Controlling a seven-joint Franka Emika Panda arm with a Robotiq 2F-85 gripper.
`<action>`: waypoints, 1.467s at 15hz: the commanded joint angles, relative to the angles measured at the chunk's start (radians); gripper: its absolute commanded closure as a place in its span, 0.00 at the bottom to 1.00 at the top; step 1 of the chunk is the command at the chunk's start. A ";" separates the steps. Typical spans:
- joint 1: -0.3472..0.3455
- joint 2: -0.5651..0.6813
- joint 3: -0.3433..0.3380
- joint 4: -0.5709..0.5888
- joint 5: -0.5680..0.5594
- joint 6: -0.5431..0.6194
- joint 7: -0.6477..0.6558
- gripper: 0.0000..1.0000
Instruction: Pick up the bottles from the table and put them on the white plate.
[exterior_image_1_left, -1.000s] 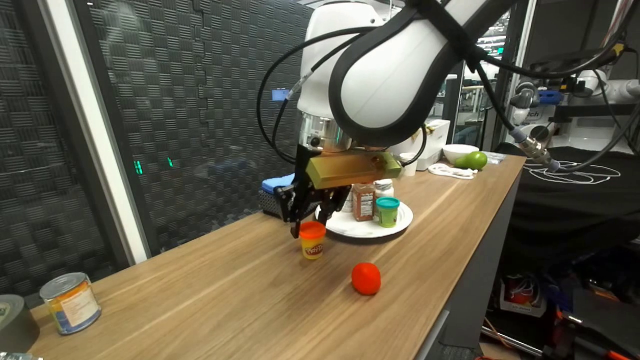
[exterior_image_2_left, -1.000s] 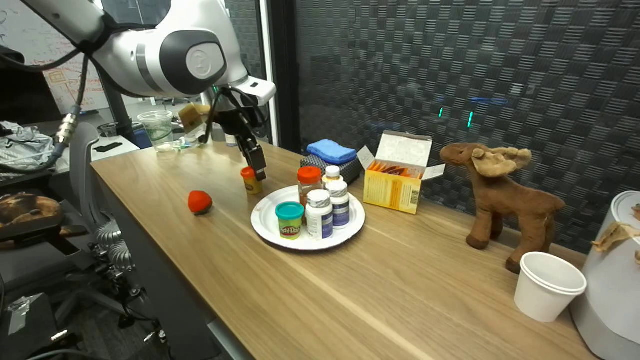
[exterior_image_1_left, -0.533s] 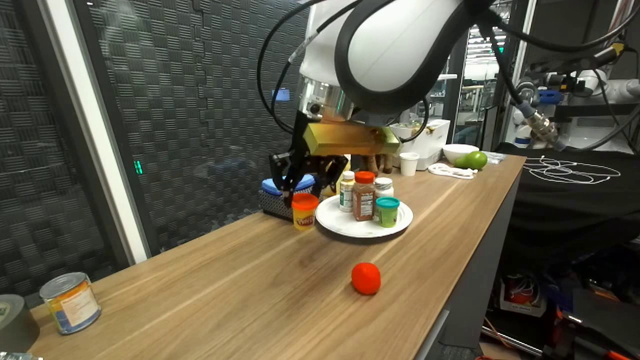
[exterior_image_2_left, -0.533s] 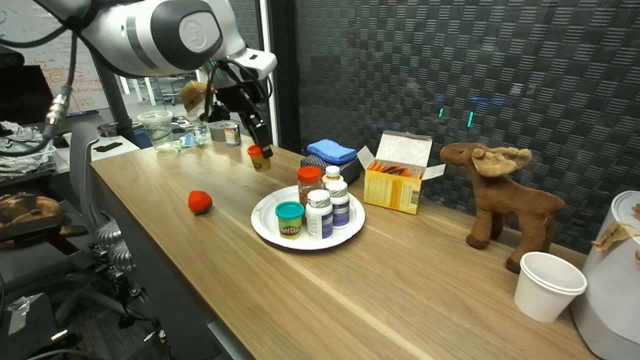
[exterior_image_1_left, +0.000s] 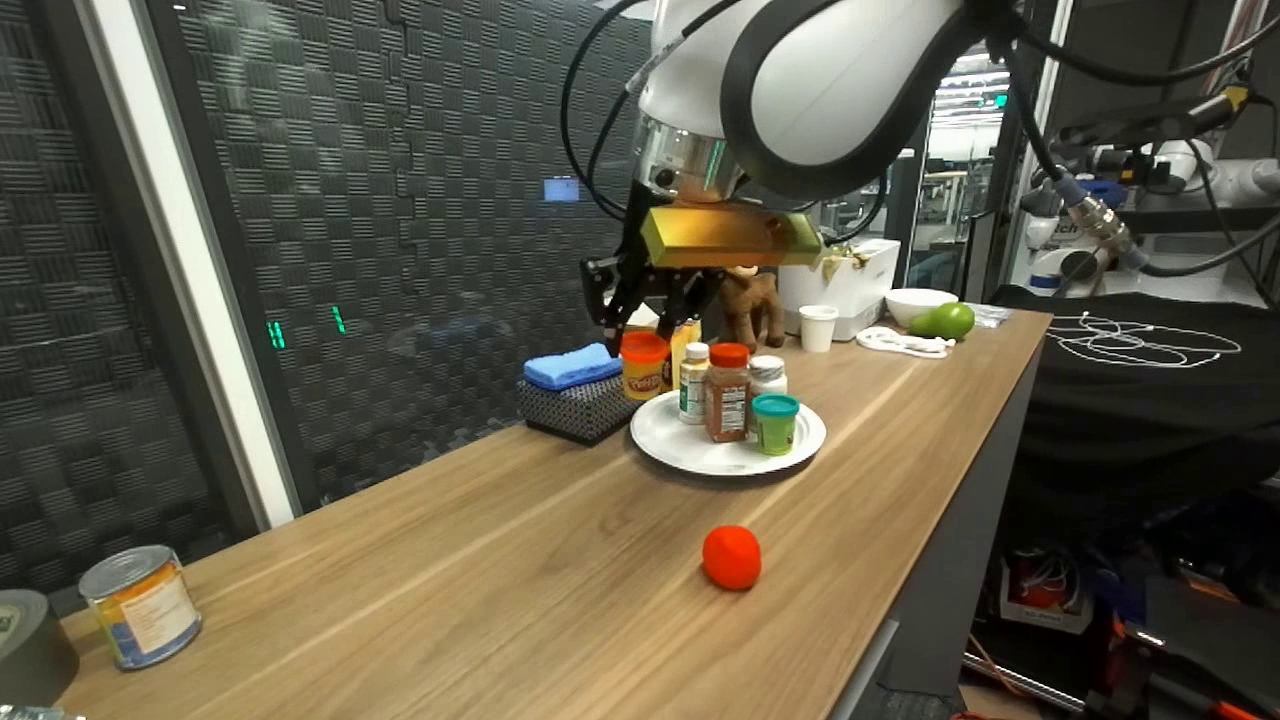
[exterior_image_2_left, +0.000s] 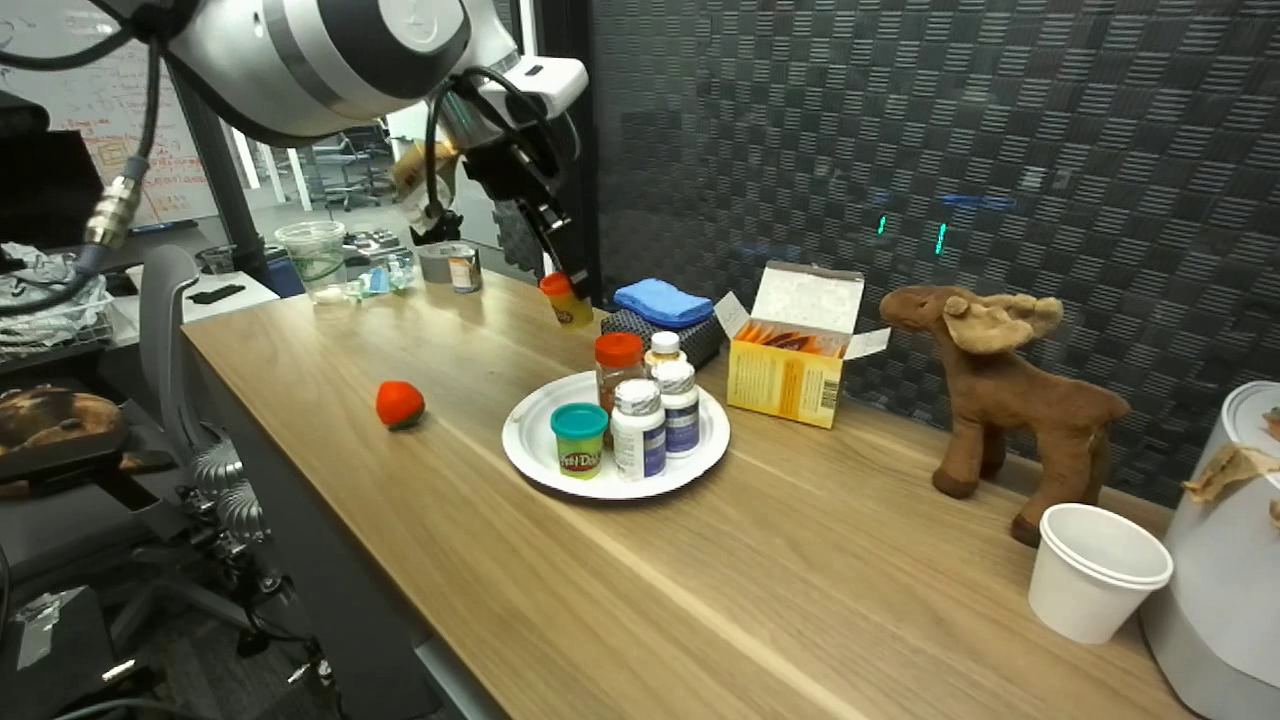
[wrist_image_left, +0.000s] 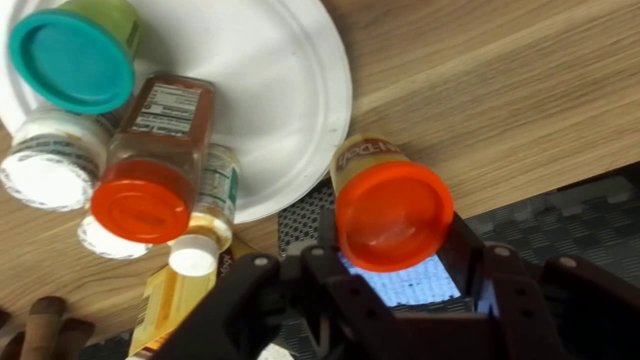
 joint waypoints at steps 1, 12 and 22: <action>-0.021 0.011 -0.029 0.000 -0.072 0.003 0.056 0.72; -0.037 0.103 -0.047 0.035 -0.029 -0.010 0.032 0.72; -0.036 0.122 -0.050 0.063 0.002 -0.009 0.016 0.08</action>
